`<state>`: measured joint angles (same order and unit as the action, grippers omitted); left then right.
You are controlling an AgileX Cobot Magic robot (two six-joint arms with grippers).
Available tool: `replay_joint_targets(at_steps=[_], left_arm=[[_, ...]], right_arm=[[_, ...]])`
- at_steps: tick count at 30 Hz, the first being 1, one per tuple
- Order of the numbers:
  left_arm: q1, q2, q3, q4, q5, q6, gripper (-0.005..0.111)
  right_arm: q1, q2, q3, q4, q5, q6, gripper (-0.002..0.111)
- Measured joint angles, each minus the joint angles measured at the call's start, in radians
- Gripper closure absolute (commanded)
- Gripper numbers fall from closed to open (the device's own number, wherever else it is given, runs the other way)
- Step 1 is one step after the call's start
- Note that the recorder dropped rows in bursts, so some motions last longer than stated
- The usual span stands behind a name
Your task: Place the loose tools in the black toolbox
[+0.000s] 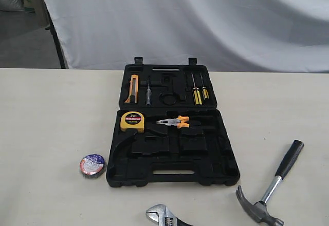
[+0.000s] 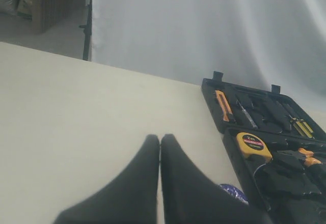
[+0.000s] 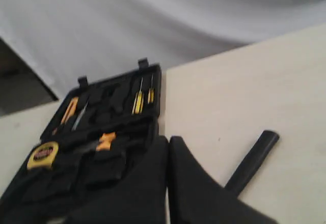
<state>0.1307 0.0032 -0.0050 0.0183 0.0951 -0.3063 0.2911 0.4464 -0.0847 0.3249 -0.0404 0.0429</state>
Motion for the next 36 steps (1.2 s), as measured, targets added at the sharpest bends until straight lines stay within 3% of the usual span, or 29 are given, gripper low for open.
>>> replay_joint_targets(at_steps=[9, 18, 24, 29, 31, 36], left_arm=[[0.0, 0.0, 0.0, 0.0, 0.0, 0.0, 0.106], [0.0, 0.0, 0.0, 0.0, 0.0, 0.0, 0.106], [0.0, 0.0, 0.0, 0.0, 0.0, 0.0, 0.106], [0.0, 0.0, 0.0, 0.0, 0.0, 0.0, 0.106], [0.0, 0.0, 0.0, 0.0, 0.0, 0.0, 0.106], [0.0, 0.0, 0.0, 0.0, 0.0, 0.0, 0.106]], right_arm=[[0.316, 0.424, -0.041, -0.002, -0.166, -0.075, 0.109], [0.562, 0.68, -0.125, -0.004, -0.204, -0.043, 0.109], [0.672, 0.76, -0.223, -0.008, -0.209, -0.049, 0.109], [0.708, 0.842, -0.316, -0.009, -0.211, -0.072, 0.108], [0.711, 0.886, -0.36, -0.009, -0.213, -0.091, 0.103], [0.711, 1.017, -0.485, -0.009, -0.185, -0.103, 0.069]])
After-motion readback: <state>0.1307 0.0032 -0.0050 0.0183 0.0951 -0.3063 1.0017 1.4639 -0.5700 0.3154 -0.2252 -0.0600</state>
